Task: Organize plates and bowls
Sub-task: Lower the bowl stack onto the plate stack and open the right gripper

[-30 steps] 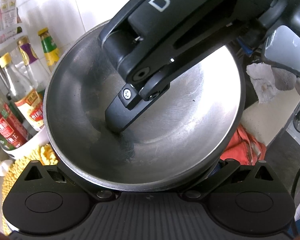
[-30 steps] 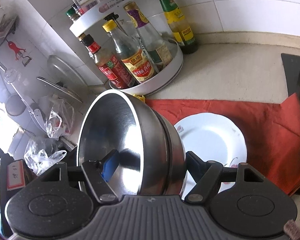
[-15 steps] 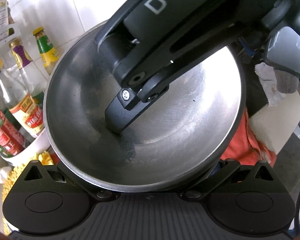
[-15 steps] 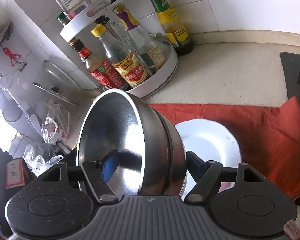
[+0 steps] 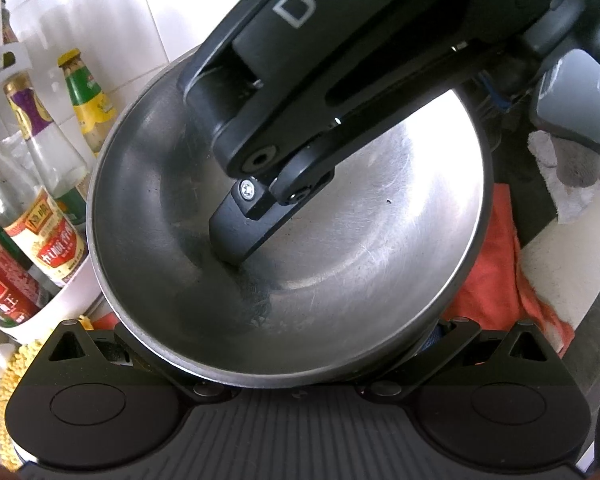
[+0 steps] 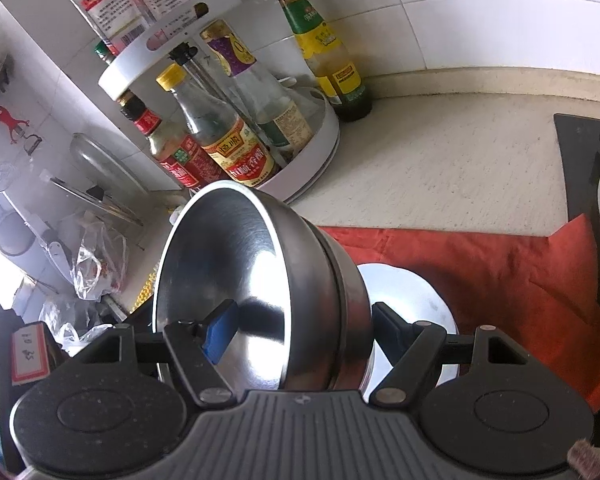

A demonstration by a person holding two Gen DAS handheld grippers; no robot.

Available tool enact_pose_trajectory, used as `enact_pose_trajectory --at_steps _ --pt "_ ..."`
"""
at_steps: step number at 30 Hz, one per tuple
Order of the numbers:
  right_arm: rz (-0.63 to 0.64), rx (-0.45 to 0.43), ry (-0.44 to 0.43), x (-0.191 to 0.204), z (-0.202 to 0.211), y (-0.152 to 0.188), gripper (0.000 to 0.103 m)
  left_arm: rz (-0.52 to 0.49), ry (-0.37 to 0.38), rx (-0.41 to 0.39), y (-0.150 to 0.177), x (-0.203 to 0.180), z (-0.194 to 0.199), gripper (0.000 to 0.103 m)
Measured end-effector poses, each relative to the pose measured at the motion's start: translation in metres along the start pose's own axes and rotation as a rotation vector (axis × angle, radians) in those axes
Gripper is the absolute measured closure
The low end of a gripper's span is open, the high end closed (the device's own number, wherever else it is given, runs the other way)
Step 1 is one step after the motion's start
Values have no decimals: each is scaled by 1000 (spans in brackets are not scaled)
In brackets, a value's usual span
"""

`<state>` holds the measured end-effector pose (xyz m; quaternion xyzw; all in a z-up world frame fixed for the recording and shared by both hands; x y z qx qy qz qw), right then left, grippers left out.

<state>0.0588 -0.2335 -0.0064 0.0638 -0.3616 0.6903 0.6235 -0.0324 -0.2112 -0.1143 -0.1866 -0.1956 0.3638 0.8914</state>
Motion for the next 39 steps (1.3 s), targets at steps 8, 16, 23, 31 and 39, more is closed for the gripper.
enact_pose_trajectory --at_steps 8,16,23,31,39 --pt "-17 24 -1 -9 -18 -2 35 -5 8 15 9 -1 -5 0" --pt "-24 28 13 -15 -26 -3 35 -6 21 20 11 -5 -5 0" --pt "-44 40 13 -25 -38 2 35 -22 30 32 16 -7 -13 0" --pt "-44 30 32 -34 -46 6 35 -11 45 1 20 -6 -19 0" --pt "-15 20 35 -33 -47 4 35 -13 50 -21 28 0 -16 0"
Point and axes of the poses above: each gripper's, at about its wrist camera, not at the fingertips, and z roughly against the way its jaws point, x to its left, y to its underside, the point moved 6 cm from there along -z, roughly the way its jaws point, and after that the axes turned 13 degrees about x, right-handed, at the moved point
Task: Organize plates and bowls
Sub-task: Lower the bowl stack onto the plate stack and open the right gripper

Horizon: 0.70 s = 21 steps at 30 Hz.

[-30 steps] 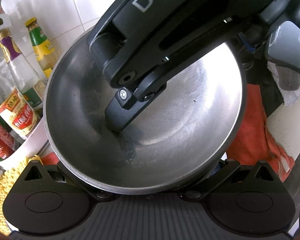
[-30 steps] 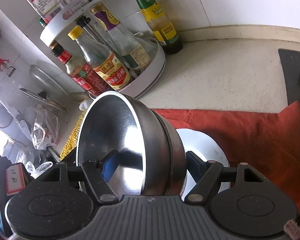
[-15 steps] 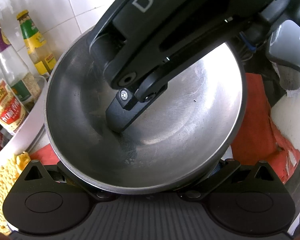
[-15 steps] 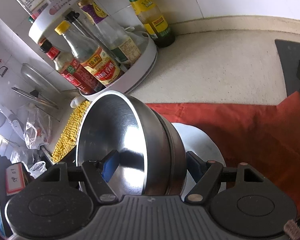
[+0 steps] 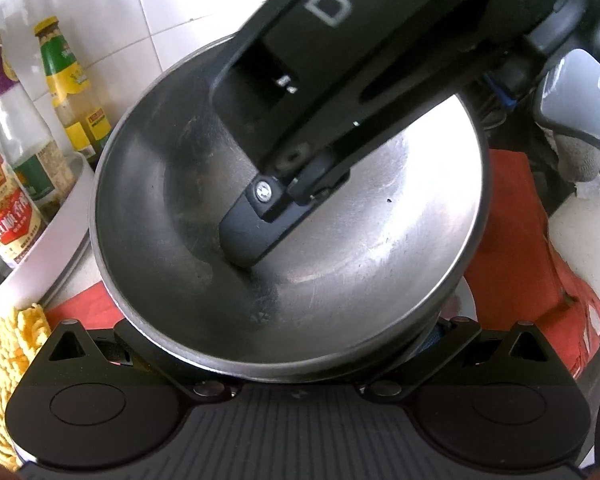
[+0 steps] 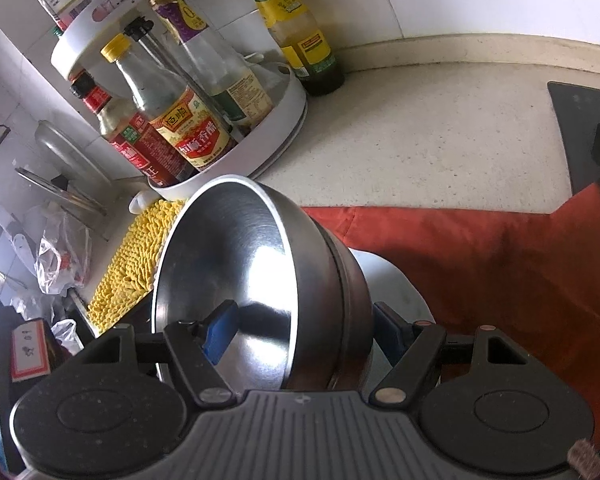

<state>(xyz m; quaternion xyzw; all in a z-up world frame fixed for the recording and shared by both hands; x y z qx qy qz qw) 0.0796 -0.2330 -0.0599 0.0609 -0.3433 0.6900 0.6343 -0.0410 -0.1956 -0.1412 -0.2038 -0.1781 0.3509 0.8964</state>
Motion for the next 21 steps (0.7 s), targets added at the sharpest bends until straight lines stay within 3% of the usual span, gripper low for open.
enact_pose_trajectory --at_steps 8,14,21 --pt "55 18 35 6 -2 6 35 33 57 5 11 8 3 0" --pt "105 22 60 9 1 13 35 -79 -10 -4 23 2 21 0" --pt "78 38 30 5 2 15 35 -55 5 -18 27 5 37 0"
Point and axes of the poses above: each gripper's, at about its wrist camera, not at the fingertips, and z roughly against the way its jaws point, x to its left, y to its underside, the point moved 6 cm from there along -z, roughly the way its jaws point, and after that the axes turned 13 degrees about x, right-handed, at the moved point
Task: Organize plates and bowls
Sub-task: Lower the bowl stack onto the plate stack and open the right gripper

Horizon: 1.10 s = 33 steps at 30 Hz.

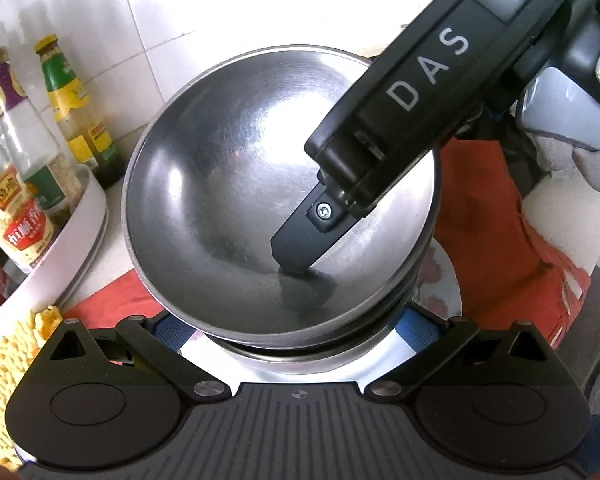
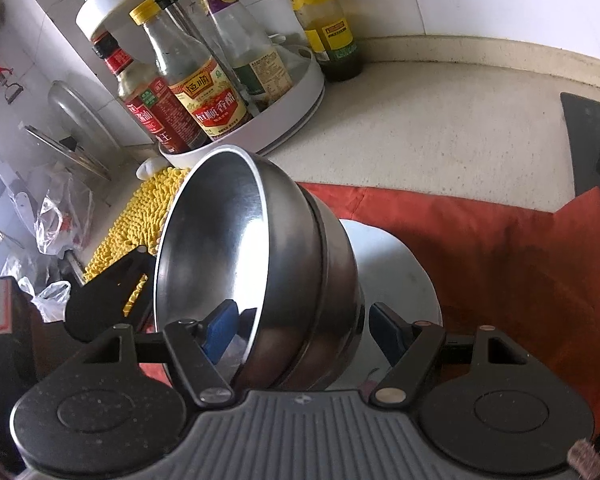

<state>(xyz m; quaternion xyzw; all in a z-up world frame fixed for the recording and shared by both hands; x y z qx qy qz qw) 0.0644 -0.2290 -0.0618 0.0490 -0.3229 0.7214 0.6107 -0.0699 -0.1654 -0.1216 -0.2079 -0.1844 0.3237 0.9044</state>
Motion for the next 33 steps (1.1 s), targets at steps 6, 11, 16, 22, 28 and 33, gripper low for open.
enact_pose_trajectory --at_steps 6,11,16,22,28,33 --pt "-2 7 10 4 5 4 35 28 1 -8 -2 7 5 0" --pt "-5 12 20 7 5 10 35 35 -4 -13 -2 7 7 0" --pt "-7 9 29 10 7 12 35 42 -10 -15 -1 8 9 0" --pt "-19 -9 37 13 15 17 35 65 -17 -19 2 13 14 0" --pt "-11 -37 42 22 29 28 35 100 -17 -31 6 18 23 0" --pt "-18 -71 42 26 42 37 34 135 -13 -31 11 22 30 0"
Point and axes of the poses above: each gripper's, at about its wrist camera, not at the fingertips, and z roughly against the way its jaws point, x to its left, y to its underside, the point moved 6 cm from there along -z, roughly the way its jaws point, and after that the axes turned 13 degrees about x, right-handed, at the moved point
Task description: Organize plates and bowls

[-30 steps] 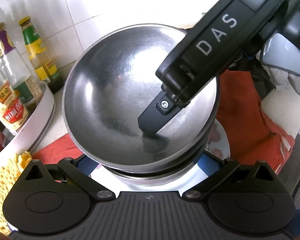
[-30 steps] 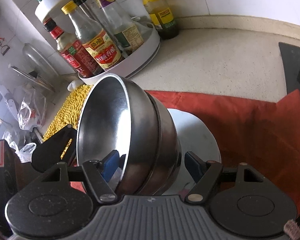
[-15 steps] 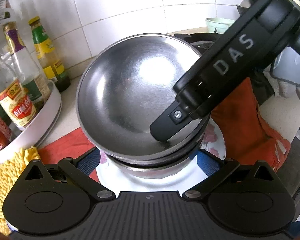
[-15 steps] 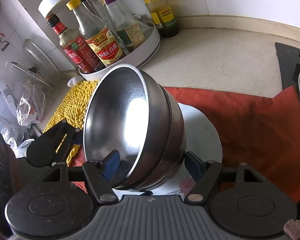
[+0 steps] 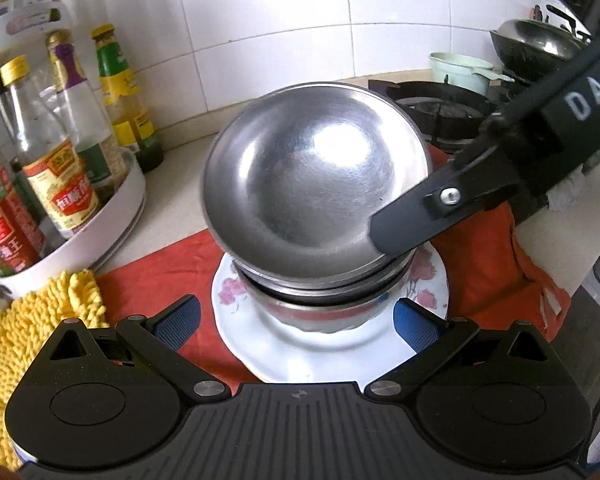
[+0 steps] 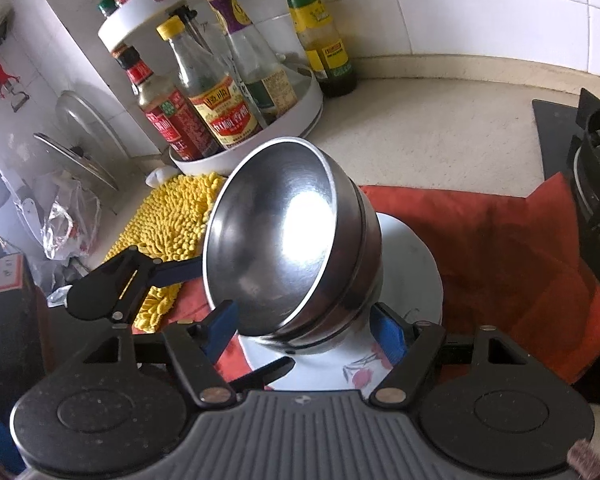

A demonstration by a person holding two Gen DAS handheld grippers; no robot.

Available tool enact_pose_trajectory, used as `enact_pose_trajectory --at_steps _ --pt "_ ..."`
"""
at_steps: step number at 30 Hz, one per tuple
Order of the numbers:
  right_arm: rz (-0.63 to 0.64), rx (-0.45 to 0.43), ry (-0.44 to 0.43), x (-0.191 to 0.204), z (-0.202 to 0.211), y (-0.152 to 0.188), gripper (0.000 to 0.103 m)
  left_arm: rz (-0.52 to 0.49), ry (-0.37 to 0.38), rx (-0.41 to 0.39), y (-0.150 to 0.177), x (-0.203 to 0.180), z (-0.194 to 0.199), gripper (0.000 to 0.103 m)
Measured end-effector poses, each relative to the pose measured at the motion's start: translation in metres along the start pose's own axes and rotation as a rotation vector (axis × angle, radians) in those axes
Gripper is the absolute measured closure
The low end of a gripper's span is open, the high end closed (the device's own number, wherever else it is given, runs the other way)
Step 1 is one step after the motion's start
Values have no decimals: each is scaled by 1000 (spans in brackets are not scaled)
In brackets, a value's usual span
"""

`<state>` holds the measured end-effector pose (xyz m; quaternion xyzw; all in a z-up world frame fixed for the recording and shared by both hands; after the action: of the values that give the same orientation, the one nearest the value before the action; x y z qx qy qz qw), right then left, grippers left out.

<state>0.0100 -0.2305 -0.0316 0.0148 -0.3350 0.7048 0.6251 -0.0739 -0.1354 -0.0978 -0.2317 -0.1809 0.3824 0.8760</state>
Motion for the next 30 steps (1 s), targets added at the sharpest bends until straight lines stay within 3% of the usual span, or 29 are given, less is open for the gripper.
enact_pose_trajectory --at_steps 7,13,24,30 --pt "20 -58 45 12 27 24 32 50 -12 -9 8 2 17 0" --pt "14 -96 99 19 33 48 31 104 -78 -25 16 0 28 0" --pt "-68 -182 247 7 20 72 30 283 -15 -19 31 9 35 0" --pt "-104 -165 257 0 15 76 30 349 -19 -9 33 12 35 0"
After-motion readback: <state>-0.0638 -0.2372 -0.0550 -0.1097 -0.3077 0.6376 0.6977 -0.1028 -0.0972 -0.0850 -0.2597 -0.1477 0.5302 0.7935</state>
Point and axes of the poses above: each gripper's, at about its wrist camera, not at the fingertips, and z roughly against the way its jaws point, x to its left, y to its underside, the point moved 6 cm from there along -z, roughly the way its jaws point, and after that the axes turned 13 degrees about x, right-handed, at the moved point
